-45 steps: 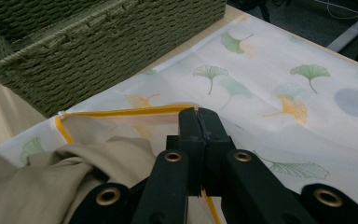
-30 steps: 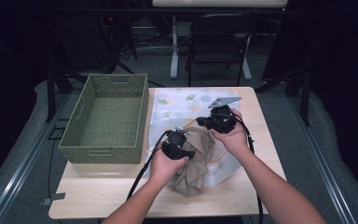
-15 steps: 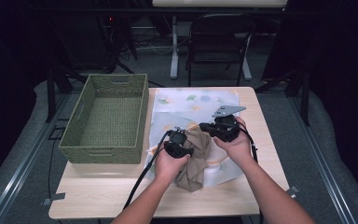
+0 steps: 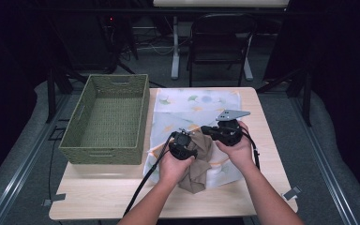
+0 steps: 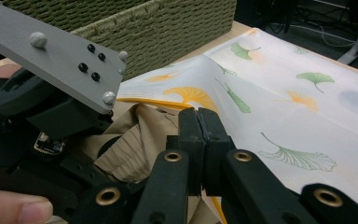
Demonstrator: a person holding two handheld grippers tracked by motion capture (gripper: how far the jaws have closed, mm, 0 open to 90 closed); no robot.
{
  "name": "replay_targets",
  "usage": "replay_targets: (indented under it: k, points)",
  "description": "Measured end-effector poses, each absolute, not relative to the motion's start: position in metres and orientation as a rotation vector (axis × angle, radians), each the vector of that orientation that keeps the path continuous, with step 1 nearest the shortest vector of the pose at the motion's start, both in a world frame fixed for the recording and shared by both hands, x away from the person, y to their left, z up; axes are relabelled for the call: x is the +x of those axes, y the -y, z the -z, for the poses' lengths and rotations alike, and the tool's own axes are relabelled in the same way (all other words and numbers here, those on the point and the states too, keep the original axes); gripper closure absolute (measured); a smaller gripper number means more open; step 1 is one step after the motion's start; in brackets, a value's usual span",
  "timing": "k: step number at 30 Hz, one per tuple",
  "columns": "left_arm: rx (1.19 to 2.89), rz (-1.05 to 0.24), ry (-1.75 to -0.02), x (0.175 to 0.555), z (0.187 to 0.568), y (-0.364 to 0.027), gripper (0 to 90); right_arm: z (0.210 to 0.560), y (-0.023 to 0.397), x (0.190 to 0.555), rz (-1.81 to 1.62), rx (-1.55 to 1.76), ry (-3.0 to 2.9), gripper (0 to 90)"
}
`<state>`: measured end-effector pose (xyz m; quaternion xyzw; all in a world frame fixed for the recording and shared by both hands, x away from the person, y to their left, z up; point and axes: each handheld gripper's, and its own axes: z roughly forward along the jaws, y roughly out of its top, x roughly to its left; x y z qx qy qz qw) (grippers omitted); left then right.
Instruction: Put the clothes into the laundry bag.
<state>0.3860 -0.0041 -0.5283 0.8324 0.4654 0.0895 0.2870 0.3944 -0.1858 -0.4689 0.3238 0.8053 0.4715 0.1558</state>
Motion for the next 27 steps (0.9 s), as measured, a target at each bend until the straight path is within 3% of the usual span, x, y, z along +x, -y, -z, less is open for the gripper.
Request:
replay_targets:
  k: [6, 22, 27]
  points:
    - [2.24, -0.238, -1.26, 0.388, 0.531, 0.005, 49.4, 0.47, 0.187, 0.391, -1.357, 0.918, -2.31, 89.7]
    - [2.178, -0.235, -1.296, 0.4, 0.527, 0.006, 51.1, 0.476, 0.187, 0.389, -1.362, 0.936, -2.312, 89.6]
    - [2.156, -0.26, -1.296, 0.4, 0.527, 0.006, 43.3, 0.477, 0.187, 0.389, -1.357, 0.932, -2.31, 89.7]
